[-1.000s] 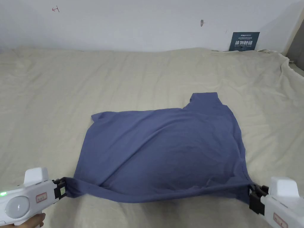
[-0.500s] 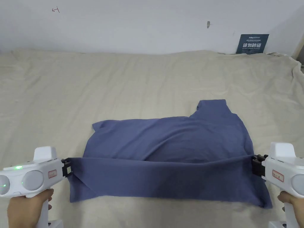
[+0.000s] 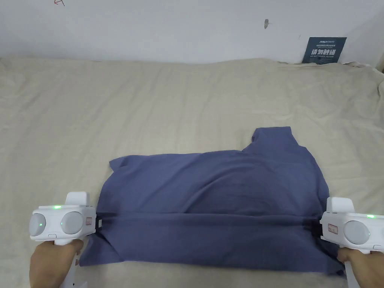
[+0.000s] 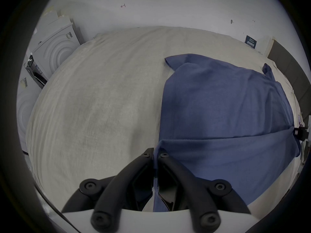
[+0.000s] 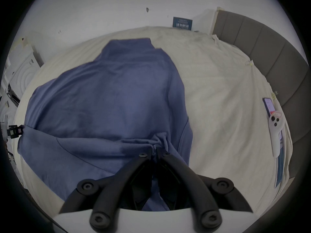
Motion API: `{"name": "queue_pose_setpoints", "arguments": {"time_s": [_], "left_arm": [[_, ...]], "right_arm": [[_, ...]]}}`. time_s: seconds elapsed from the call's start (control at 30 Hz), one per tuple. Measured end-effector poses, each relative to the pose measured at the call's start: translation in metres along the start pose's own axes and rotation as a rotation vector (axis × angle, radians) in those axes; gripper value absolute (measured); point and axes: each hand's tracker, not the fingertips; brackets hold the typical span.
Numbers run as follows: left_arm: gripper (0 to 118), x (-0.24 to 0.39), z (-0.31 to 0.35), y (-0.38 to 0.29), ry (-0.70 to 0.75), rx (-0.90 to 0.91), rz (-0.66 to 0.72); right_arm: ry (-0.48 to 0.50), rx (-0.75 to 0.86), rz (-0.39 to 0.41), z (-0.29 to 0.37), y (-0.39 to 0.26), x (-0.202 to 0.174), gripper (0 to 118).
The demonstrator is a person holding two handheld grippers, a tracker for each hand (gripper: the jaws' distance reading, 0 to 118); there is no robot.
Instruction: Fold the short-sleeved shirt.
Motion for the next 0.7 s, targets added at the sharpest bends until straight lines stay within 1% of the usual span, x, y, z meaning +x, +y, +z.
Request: {"name": "queue_pose_setpoints", "arguments": {"time_s": [0.07,0.1,0.13,0.17,0.2,0.23,0.27,0.3,0.43,0.5,0.6,0.67,0.7], "left_arm": [[3,0.001,0.005,0.001,0.000,0.001,-0.004],[7,0.001,0.009,0.001,-0.008,0.001,-0.005],[16,0.001,0.013,0.001,-0.024,0.004,-0.001],[31,0.000,0.018,0.002,-0.032,0.009,0.005],[60,0.001,0.028,0.001,-0.035,0.013,0.008],[78,0.002,0.038,0.000,-0.034,0.027,0.015],[90,0.003,0.048,0.000,-0.034,0.060,0.024],[96,0.003,0.061,0.000,-0.037,0.104,0.022],[96,0.003,0.113,-0.003,-0.052,0.220,0.024],[95,0.003,0.142,-0.009,-0.052,0.302,0.029],[95,0.005,0.179,-0.022,-0.025,0.411,0.018],[94,0.006,0.200,-0.035,-0.001,0.475,0.004],[89,0.007,0.208,-0.043,0.015,0.511,0.000]], "right_arm": [[-0.007,0.017,-0.006,0.005,-0.001,-0.001,4],[-0.006,0.021,-0.013,0.009,0.000,0.000,4],[-0.001,0.027,-0.026,0.011,0.002,0.004,6],[0.010,0.036,-0.045,0.017,0.003,0.006,11],[0.017,0.055,-0.066,0.026,0.005,0.007,28],[0.032,0.085,-0.082,0.037,0.007,0.008,47],[0.050,0.119,-0.088,0.054,0.006,0.005,64],[0.068,0.169,-0.089,0.070,0.006,0.005,71],[0.089,0.322,-0.069,0.142,0.001,0.000,71],[0.109,0.405,-0.044,0.179,-0.007,-0.003,71],[0.091,0.501,-0.004,0.217,-0.022,-0.002,71],[0.076,0.555,0.002,0.237,-0.036,-0.004,70],[0.068,0.581,-0.003,0.246,-0.043,-0.005,70]]}}
